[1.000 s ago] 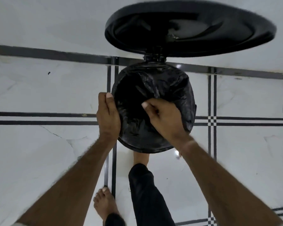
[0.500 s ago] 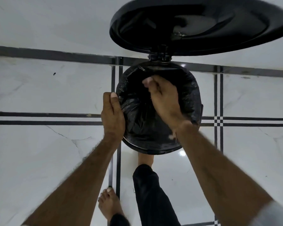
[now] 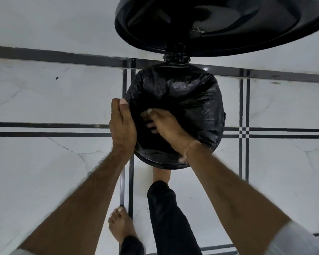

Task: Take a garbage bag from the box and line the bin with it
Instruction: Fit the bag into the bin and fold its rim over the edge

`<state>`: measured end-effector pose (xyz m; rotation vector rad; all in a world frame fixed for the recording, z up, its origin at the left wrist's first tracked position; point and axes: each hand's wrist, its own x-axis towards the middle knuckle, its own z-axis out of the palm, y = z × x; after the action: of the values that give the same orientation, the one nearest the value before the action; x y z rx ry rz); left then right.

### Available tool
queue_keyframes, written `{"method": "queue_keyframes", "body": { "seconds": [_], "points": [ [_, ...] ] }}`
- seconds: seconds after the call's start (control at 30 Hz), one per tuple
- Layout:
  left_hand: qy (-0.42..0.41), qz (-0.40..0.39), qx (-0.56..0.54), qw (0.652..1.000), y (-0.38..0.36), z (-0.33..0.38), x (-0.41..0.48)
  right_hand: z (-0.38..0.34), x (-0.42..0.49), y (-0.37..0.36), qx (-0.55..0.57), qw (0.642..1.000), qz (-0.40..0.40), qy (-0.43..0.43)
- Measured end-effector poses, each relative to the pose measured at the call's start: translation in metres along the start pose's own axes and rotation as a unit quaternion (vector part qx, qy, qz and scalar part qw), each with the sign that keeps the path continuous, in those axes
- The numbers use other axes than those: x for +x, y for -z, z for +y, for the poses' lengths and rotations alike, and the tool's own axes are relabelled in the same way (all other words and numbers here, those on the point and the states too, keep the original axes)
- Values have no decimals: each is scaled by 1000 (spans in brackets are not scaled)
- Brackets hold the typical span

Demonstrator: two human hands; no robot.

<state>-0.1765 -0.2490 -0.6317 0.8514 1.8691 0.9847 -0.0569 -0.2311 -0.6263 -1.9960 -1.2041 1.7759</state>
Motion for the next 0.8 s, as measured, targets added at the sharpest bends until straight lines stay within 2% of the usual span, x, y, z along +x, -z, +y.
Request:
{"method": "queue_keyframes", "body": {
  "seconds": [0.03,0.1,0.13,0.17,0.2,0.37,0.47,0.53,0.6,0.63,0.7,0.77,0.8],
  "points": [
    [-2,2,3,1000,0,0,0,-2,-18,11,-75,994,43,73],
    [-8,1,9,1000,0,0,0,-4,-48,35,-252,935,145,205],
    [-13,0,12,1000,0,0,0,-1,-48,44,-314,899,188,240],
    [-15,-2,14,1000,-1,0,0,1,-40,53,-346,878,215,250],
    [-14,-3,14,1000,-1,0,0,2,-24,59,-357,876,222,236],
    [-14,7,11,1000,-1,-5,2,1,76,72,-323,936,86,106],
    [-14,5,8,1000,-1,-5,2,2,83,73,-288,956,38,34],
    [-11,4,16,1000,-1,-5,2,-3,53,71,-251,961,88,74],
    [-15,6,23,1000,-1,-3,1,-1,6,66,-220,943,201,145],
    [-18,8,24,1000,-1,-2,0,3,-18,63,-215,935,238,154],
    [-22,11,28,999,-1,-1,0,12,-51,57,-194,953,221,74],
    [-20,7,34,999,-1,-2,0,22,-52,52,-149,974,154,-68],
    [-18,7,36,999,-1,-2,0,23,-43,52,-127,977,130,-111]
  ]
}}
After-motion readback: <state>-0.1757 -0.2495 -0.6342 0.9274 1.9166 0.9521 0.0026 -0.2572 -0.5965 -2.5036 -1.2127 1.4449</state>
